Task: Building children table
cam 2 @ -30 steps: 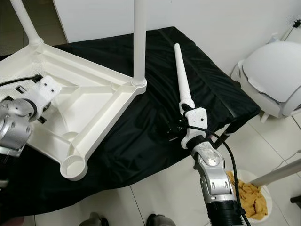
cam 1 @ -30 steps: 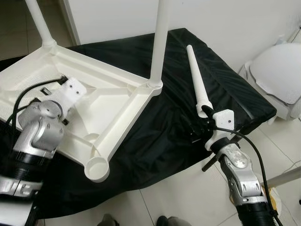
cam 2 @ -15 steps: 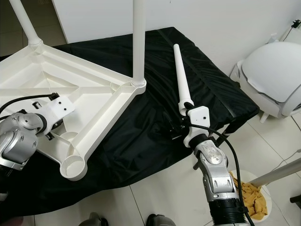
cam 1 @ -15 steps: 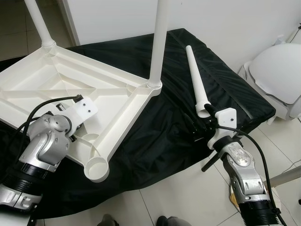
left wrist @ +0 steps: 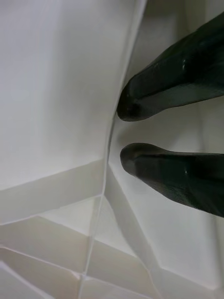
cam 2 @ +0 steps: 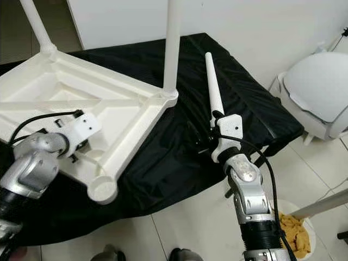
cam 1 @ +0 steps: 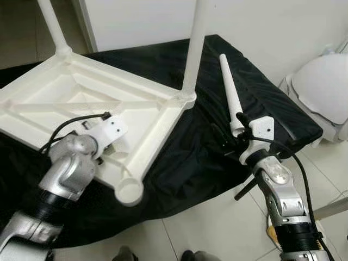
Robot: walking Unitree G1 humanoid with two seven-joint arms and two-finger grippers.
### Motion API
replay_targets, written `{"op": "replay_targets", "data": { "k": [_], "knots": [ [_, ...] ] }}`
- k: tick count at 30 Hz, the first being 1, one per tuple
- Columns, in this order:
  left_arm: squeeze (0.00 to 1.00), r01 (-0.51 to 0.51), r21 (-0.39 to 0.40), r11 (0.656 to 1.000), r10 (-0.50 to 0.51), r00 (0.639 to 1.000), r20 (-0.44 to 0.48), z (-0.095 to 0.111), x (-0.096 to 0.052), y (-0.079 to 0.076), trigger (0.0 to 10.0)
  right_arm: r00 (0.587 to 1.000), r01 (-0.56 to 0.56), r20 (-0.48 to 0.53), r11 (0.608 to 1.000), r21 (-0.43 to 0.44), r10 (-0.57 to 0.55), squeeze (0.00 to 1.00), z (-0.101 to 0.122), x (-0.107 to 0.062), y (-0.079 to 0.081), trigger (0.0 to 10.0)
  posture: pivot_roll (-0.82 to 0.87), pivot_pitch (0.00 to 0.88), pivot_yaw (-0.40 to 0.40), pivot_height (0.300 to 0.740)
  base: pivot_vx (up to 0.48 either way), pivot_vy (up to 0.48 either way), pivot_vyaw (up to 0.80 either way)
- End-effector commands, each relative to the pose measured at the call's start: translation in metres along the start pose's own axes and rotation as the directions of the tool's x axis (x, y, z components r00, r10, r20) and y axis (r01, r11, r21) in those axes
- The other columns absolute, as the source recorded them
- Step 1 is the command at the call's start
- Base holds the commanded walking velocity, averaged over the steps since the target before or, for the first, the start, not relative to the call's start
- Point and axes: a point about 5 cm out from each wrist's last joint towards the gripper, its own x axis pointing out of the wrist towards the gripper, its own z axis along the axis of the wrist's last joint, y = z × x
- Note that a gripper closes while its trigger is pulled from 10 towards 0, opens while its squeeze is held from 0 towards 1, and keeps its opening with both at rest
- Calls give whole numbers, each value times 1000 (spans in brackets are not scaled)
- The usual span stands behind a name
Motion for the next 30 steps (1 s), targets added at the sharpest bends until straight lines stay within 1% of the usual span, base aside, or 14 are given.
{"op": "replay_targets", "data": {
  "k": [1,5,6,7,10,13,14,16,19,24,26,27,29,30],
  "knots": [
    [0,5,20,1000,-6,999,49,14,6,-4,10000,1000,18,-6,1000,11,-18,0,0,-2,-2,10000,-76,81,-41,740,0,0,0],
    [0,-6,17,1000,5,998,63,22,11,0,10000,999,33,-7,999,10,-33,0,0,-4,-3,10000,-84,84,-37,740,0,0,0],
    [0,-42,8,999,41,997,65,27,16,8,10000,999,50,-10,999,10,-50,0,-1,-6,-4,10000,-91,87,-33,740,0,0,0],
    [0,-57,-4,998,57,996,65,29,18,11,10000,998,54,-13,998,12,-54,0,-1,-7,-4,10000,-98,91,-30,740,0,0,0],
    [0,-78,-19,997,79,995,66,31,21,15,10000,998,60,-23,998,21,-59,0,-2,-9,-1,10000,-100,93,-29,740,0,0,0],
    [0,-112,-39,993,115,991,64,34,26,20,10000,997,55,-51,996,72,-52,0,-5,-10,5,10000,-102,96,-30,740,0,0,0],
    [0,-118,-44,992,121,991,62,34,27,21,10000,997,55,-58,995,86,-50,0,-5,-9,6,10000,-107,99,-32,740,0,0,0],
    [0,-118,-44,992,121,991,62,34,27,21,10000,997,55,-58,995,86,-50,0,-5,-9,6,10000,-107,99,-32,740,0,0,0],
    [0,-140,-51,989,143,988,66,38,34,25,10000,993,49,-108,992,114,-37,0,-10,-6,17,10000,-112,104,-37,740,0,0,0],
    [0,-151,-44,988,154,986,65,39,40,27,10000,992,57,-118,990,129,-41,0,-11,-4,23,10000,-116,105,-39,740,0,0,0],
    [0,-167,-70,984,171,983,70,41,43,30,10000,992,64,-112,988,140,-49,0,-9,-2,25,10000,-122,106,-43,740,0,0,0],
    [0,-167,-70,984,171,983,70,41,43,30,10000,992,64,-112,988,140,-49,0,-9,-2,25,10000,-122,106,-43,740,0,0,0],
    [0,-192,-102,976,201,976,81,45,47,33,10000,992,77,-106,987,138,-63,0,-6,0,26,10000,-127,108,-42,740,0,0,0],
    [0,-192,-102,976,201,976,81,45,47,33,10000,992,77,-106,987,138,-63,0,-6,0,26,10000,-127,108,-42,740,0,0,0]
  ]
}}
